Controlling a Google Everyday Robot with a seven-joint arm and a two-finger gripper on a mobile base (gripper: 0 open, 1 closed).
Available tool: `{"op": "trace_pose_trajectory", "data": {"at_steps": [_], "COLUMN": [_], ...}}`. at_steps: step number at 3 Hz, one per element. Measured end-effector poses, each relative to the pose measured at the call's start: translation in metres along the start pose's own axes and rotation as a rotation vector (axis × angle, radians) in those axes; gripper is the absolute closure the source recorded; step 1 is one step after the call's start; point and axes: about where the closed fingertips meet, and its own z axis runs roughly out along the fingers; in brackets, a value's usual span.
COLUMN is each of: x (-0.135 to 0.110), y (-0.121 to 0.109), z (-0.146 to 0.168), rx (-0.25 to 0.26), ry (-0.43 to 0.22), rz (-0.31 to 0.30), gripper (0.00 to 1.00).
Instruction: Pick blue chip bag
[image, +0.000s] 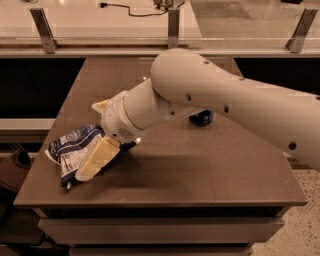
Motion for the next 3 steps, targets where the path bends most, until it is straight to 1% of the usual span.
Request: {"op": "trace_pose_trajectory", "data": {"at_steps": [1,2,3], "x": [0.001,0.007,0.014], "y": [0.0,-0.001,-0.004], "z": [0.021,0.039,0.057], "rx": [-0.014,-0.014,-0.016], "ry": [0.0,0.006,-0.012], "rz": [0.005,0.002,-0.004], "gripper": [0.0,0.0,0.15]}}
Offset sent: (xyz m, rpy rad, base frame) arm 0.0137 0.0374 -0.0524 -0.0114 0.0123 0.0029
